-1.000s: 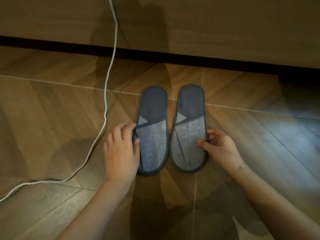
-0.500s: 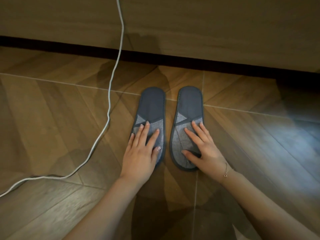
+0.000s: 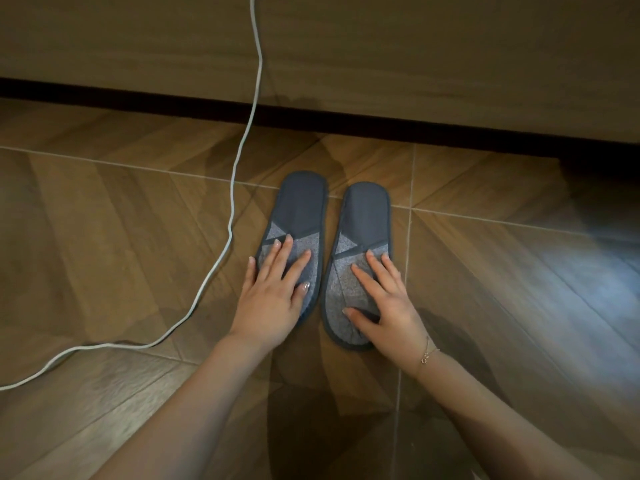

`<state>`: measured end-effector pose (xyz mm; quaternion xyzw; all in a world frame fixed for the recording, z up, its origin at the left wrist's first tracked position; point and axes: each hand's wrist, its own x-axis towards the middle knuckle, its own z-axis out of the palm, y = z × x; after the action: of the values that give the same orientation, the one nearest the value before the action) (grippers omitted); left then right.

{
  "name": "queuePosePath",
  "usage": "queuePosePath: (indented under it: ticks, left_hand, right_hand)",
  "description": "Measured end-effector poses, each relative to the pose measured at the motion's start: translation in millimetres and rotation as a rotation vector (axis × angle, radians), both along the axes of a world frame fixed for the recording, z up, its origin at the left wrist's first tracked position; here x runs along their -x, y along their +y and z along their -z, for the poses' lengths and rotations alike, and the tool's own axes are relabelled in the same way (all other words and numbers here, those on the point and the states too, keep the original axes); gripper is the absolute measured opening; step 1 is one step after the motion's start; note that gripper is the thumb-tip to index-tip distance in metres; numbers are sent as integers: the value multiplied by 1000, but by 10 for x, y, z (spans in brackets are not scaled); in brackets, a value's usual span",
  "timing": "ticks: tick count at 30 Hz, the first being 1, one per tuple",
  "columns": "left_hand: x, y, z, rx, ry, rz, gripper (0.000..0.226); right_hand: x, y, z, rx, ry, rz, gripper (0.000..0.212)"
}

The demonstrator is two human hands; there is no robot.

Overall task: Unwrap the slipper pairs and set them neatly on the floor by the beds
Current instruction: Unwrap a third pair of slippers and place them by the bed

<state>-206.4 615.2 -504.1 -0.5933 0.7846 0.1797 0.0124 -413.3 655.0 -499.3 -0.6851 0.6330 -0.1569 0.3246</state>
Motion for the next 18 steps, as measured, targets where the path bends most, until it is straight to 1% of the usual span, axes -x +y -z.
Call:
queuePosePath:
  ticks: [6,10,12,15,18]
  left_hand:
    - [-40,-27,13,-14,45,1,54]
    - [-78,-52,34,-18,133,3,53]
    - [-100,-55,29,-17,184,2,53]
    - [-145,6,-19,41,266,-62,54]
    - [-220,133,-63,90,317,-149,52]
  right_hand:
    - [-42,13,-4,17,20,23,70]
    - [-84,21,14,52,27,39,69]
    - [-92,24,35,51,-2,45,68]
    - [-42,56,39,45,-65,52,70]
    - [54,129,43,85,-8,45,71]
